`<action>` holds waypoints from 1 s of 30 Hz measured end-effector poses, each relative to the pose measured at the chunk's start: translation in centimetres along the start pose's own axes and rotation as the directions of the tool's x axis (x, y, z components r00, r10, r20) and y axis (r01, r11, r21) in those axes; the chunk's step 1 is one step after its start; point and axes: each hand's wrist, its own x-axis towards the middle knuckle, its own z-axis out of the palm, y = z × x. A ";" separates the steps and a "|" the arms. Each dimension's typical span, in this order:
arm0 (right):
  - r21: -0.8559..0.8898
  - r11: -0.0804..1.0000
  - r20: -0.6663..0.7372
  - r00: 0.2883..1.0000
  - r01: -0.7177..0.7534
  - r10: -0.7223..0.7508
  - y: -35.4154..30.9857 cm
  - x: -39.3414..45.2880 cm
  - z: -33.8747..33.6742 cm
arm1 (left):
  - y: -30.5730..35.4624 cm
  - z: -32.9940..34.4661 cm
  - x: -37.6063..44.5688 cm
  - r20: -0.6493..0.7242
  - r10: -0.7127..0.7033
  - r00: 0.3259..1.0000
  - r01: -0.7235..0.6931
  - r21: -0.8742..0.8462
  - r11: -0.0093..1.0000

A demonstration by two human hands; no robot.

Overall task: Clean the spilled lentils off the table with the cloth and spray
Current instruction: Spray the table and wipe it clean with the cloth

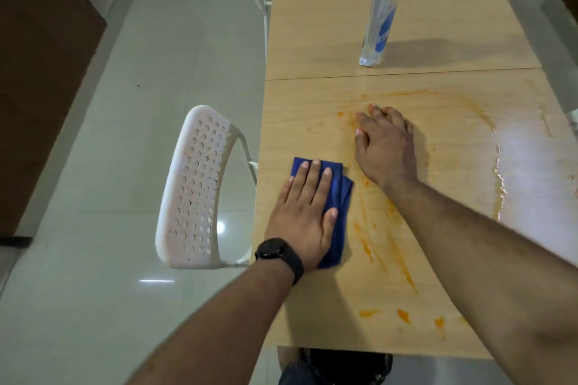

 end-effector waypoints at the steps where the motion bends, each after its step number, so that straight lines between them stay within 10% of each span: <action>1: 0.022 1.000 -0.006 1.000 0.003 -0.003 0.1 -0.1 0.1 | -0.7 0.0 -0.6 0.003 0.012 1.000 -0.012 0.002 1.000; 10: 0.143 0.989 -0.005 0.999 0.048 -0.048 0.4 -5.2 -1.1 | -1.9 -0.3 5.4 -0.028 -0.156 0.987 0.157 0.047 0.987; 22: -0.020 0.994 0.119 0.987 0.106 -0.103 3.9 -17.0 -3.8 | 1.1 0.5 -10.7 0.047 -0.050 0.998 0.049 0.022 0.999; 30: -0.034 0.991 0.049 0.991 0.126 -0.124 4.3 -17.7 -3.1 | 2.8 1.4 -2.9 -0.031 -0.232 0.972 0.233 0.023 0.972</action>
